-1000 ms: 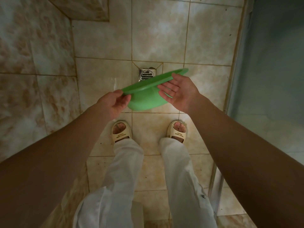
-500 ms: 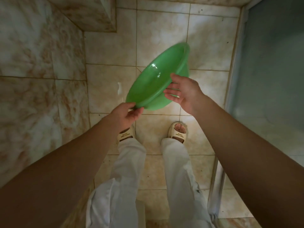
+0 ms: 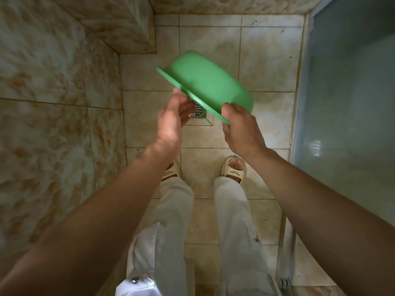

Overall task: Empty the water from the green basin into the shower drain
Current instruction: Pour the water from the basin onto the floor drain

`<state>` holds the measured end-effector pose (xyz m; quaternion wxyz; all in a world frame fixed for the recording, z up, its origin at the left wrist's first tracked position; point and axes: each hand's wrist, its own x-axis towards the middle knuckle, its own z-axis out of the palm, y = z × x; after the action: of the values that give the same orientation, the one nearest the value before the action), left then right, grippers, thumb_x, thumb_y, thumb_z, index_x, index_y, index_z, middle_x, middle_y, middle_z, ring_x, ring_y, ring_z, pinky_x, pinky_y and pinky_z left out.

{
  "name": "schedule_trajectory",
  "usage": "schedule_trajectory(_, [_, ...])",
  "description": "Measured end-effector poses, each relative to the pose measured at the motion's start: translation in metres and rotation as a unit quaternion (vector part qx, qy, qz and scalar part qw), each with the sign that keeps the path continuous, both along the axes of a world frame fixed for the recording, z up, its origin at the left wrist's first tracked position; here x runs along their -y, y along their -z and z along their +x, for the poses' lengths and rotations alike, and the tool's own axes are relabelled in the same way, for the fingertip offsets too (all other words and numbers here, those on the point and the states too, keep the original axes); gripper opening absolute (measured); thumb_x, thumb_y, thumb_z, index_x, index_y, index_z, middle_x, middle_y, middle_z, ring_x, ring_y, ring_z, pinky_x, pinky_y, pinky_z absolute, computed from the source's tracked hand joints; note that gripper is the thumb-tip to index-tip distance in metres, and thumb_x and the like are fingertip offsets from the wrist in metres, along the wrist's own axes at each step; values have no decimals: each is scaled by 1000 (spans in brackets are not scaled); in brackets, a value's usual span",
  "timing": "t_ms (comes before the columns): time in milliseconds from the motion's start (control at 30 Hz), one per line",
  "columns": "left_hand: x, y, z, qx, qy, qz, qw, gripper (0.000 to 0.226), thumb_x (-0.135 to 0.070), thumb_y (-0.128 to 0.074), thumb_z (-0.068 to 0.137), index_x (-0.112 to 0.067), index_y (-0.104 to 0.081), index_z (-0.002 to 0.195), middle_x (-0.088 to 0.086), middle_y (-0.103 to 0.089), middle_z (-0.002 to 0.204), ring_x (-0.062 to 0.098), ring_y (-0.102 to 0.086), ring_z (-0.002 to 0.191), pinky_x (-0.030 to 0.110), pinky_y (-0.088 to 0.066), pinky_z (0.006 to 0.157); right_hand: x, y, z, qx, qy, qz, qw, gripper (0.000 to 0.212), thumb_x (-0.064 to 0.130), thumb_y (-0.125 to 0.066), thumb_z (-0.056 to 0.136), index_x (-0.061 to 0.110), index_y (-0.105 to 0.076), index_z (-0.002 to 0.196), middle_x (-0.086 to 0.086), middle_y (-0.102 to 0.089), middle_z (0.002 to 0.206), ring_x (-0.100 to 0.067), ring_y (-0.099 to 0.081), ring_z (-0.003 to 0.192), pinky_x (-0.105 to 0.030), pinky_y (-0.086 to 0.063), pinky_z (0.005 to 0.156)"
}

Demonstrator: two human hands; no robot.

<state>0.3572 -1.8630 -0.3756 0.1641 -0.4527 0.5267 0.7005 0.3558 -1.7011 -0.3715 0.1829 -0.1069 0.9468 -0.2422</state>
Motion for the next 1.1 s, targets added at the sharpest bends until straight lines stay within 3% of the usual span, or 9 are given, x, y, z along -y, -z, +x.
schedule_trajectory(100, [11, -13, -13, 23, 9, -72, 997, 50, -54, -54, 90, -8, -71, 100, 5, -79, 89, 16, -75, 83, 30, -55, 76, -17, -4, 17, 4, -20, 6, 1000, 20, -13, -55, 78, 3, -51, 89, -17, -58, 93, -34, -53, 86, -34, -33, 60])
schedule_trajectory(200, [4, -32, -14, 69, 112, -151, 980, 32, -44, -69, 83, -14, -70, 93, 0, -77, 78, 15, -74, 70, 27, -58, 64, -33, -19, 25, 0, -28, 3, 1000, 26, -16, -56, 74, 3, -53, 91, -15, -58, 91, -34, -52, 85, -35, -37, 60])
schedule_trajectory(333, [-15, -68, 3, 62, 172, -178, 967, 14, -26, -65, 87, -13, -68, 88, 4, -75, 74, 12, -71, 58, 22, -56, 53, -58, -52, 40, 1, -31, -2, 1000, 21, -11, -62, 77, 4, -52, 87, -13, -58, 86, -33, -53, 82, -38, -43, 59])
schedule_trajectory(433, [-33, -120, 6, 33, 184, -192, 963, 18, -25, -63, 87, -9, -69, 93, 6, -74, 75, 10, -68, 54, 19, -53, 47, -77, -102, 47, -31, 16, -24, 999, 16, -6, -65, 77, 4, -54, 85, -14, -60, 86, -32, -55, 81, -35, -40, 58])
schedule_trajectory(533, [-51, -185, 7, -3, 182, -211, 960, 20, -29, -65, 85, -11, -70, 90, 5, -74, 72, 13, -70, 56, 19, -50, 46, -99, -158, 54, -64, 70, -52, 994, 18, 0, -70, 76, 6, -55, 84, -11, -61, 86, -28, -54, 78, -30, -34, 60])
schedule_trajectory(667, [-74, -273, -3, -33, 185, -210, 960, 21, -27, -66, 82, -8, -70, 89, 5, -73, 71, 11, -67, 50, 20, -49, 44, -120, -232, 63, -76, 114, -84, 987, 19, 8, -73, 77, 10, -55, 79, -1, -54, 79, -20, -48, 71, -32, -41, 59])
schedule_trajectory(800, [-100, -348, -20, -54, 182, -169, 967, 20, -28, -70, 79, -9, -67, 82, 3, -70, 66, 13, -66, 51, 21, -50, 45, -144, -288, 62, -105, 183, -133, 968, 20, 17, -76, 75, 10, -57, 76, 0, -54, 74, -23, -52, 66, -34, -44, 61])
schedule_trajectory(933, [-119, -399, -32, -109, 171, -174, 964, 21, -29, -72, 79, -9, -65, 79, 1, -67, 61, 11, -65, 48, 20, -49, 44, -157, -323, 55, -119, 201, -178, 956, 25, 26, -73, 76, 15, -52, 71, -4, -57, 69, -26, -53, 63, -38, -46, 60])
schedule_trajectory(1100, [-130, -448, -39, -157, 162, -150, 963, 20, -27, -74, 78, -10, -65, 83, 0, -66, 60, 14, -67, 51, 26, -53, 54, -164, -357, 48, -113, 192, -195, 955, 26, 31, -69, 77, 15, -50, 70, -6, -60, 69, -27, -57, 66, -40, -49, 61])
